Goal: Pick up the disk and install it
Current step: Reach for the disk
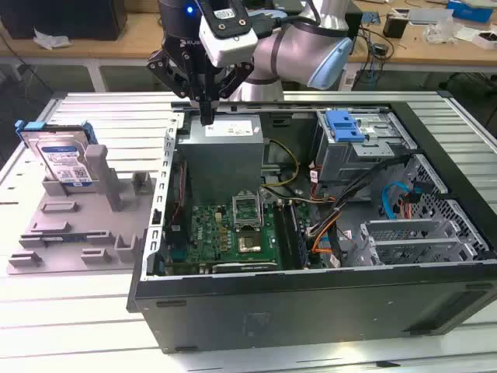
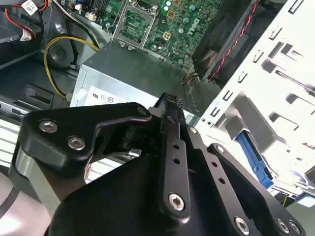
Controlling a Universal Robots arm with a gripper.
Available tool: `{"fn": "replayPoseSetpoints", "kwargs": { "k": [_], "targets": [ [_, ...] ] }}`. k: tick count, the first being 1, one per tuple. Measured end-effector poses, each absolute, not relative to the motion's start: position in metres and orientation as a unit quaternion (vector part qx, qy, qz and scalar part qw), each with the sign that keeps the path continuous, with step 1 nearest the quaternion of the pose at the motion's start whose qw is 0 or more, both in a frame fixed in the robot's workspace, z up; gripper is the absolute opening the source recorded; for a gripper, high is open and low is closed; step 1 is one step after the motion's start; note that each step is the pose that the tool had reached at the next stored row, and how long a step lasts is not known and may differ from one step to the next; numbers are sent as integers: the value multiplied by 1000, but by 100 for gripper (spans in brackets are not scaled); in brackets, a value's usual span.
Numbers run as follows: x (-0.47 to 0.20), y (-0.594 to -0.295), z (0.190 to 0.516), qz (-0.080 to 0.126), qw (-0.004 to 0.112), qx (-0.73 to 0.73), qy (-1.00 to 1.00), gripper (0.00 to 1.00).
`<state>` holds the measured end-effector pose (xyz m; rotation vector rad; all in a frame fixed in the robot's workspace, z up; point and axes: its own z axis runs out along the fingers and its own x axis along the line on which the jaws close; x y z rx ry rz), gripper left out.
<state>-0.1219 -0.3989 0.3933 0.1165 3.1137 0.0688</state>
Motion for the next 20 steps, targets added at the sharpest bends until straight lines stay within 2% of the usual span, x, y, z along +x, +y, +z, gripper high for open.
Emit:
{"fn": "replayPoseSetpoints", "kwargs": {
  "k": [20],
  "targets": [
    [-136,-398,393,22,13,39,999,11]
  ]
}}
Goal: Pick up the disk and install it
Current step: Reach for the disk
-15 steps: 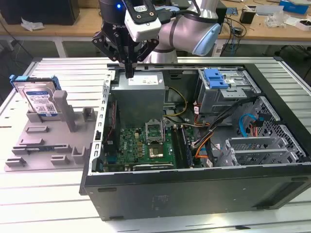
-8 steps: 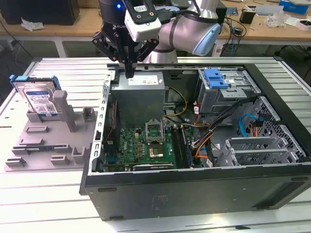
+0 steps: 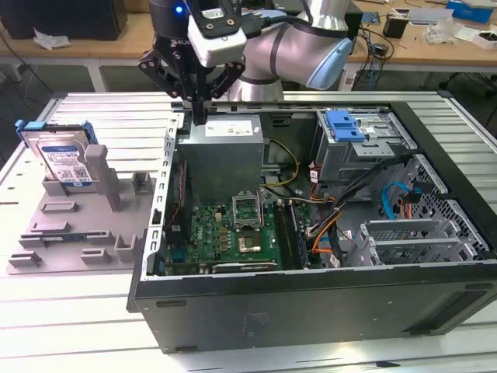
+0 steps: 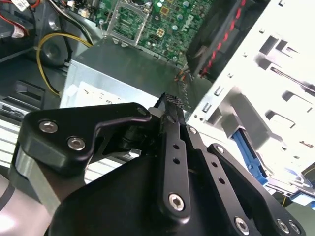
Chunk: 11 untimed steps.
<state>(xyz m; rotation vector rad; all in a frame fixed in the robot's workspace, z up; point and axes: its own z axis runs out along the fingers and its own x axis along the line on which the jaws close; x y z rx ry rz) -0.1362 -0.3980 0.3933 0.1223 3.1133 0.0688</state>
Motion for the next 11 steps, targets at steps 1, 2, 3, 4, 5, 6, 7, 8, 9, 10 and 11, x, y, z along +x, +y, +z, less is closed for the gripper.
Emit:
{"fn": "replayPoseSetpoints", "kwargs": {
  "k": [1,2,3,4,5,6,7,8,9,10,11],
  "targets": [
    [-139,-397,393,22,13,40,999,11],
    [-144,-396,393,22,13,40,999,11],
    [-147,-395,393,22,13,40,999,11],
    [-151,-394,393,22,13,40,999,11],
    [-155,-393,393,22,13,40,999,11],
    [-159,-392,393,22,13,40,999,11],
    [-164,-390,393,22,13,40,999,11],
    [-171,-388,393,22,13,40,999,11],
    [-175,-387,393,22,13,40,999,11],
    [-179,-385,393,22,13,40,999,11],
    [-184,-384,392,22,13,40,999,11]
  ]
}}
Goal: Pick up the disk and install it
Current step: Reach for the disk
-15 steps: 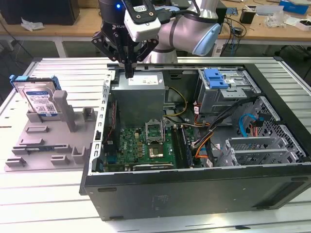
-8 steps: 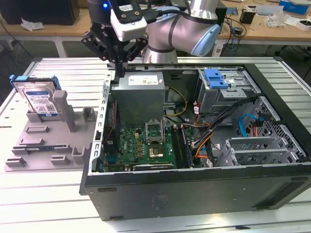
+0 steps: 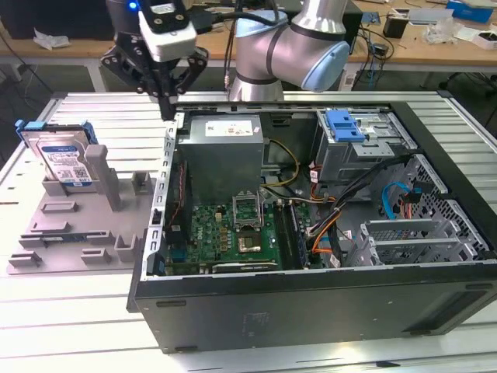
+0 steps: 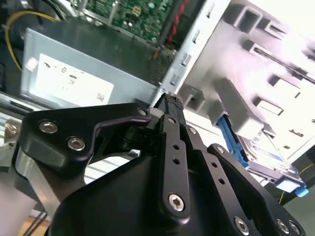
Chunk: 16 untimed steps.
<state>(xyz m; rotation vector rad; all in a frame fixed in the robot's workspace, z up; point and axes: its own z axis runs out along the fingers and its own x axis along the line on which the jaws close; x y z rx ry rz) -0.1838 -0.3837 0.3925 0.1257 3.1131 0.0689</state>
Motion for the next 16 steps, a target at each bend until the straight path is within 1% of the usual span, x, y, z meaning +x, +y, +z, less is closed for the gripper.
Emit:
{"fn": "replayPoseSetpoints", "kwargs": {
  "k": [16],
  "targets": [
    [-239,-358,389,22,13,43,999,11]
  ]
}}
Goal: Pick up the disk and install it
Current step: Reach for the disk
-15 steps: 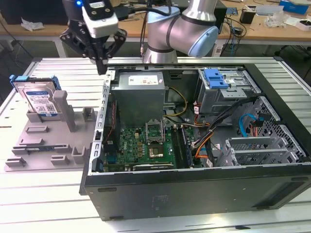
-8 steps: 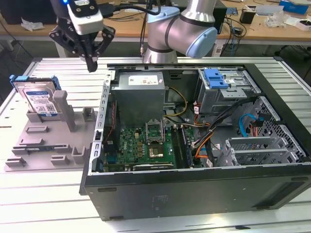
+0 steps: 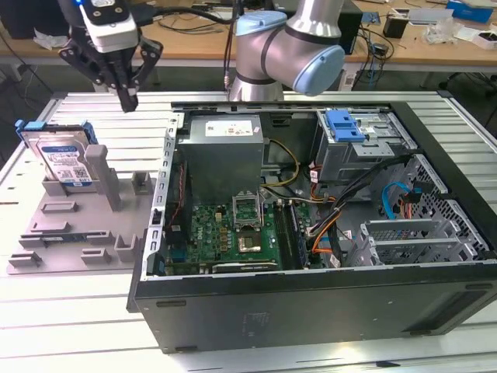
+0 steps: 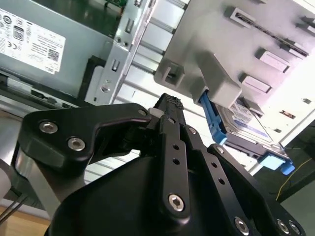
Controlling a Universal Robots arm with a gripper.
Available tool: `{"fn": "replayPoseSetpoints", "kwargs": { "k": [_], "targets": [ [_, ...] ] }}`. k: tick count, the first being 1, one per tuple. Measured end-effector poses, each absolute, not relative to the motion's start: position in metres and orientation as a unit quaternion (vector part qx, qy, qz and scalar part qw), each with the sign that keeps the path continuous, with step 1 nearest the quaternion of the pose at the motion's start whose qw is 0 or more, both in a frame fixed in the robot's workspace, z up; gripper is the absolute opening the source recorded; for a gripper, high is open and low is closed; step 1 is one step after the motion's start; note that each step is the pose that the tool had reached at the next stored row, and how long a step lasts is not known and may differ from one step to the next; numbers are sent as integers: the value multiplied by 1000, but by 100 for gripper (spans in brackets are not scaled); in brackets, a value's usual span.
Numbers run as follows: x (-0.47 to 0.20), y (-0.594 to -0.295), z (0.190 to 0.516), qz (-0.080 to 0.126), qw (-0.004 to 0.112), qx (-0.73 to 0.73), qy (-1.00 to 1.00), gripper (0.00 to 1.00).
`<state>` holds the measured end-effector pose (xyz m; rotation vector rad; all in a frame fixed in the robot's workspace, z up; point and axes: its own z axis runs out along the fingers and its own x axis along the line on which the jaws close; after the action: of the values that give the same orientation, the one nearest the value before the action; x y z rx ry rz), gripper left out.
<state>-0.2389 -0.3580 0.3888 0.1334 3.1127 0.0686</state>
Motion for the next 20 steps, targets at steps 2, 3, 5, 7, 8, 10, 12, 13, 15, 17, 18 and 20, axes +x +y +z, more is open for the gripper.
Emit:
{"fn": "replayPoseSetpoints", "kwargs": {
  "k": [2,3,5,7,8,10,12,13,15,17,18,20],
  "targets": [
    [-245,-357,388,22,13,44,999,11],
    [-251,-355,387,22,13,46,999,11],
    [-262,-353,386,22,13,46,999,11],
    [-269,-351,386,22,13,47,999,11],
    [-274,-350,385,22,13,47,999,11],
    [-281,-348,385,22,13,47,999,11],
    [-290,-345,385,22,13,47,999,11],
    [-293,-345,385,22,13,47,999,11],
    [-300,-342,385,22,13,48,999,11],
    [-307,-340,384,22,13,48,999,11],
    [-314,-338,384,22,13,48,999,11],
    [-323,-336,384,22,13,49,998,11]
  ]
}}
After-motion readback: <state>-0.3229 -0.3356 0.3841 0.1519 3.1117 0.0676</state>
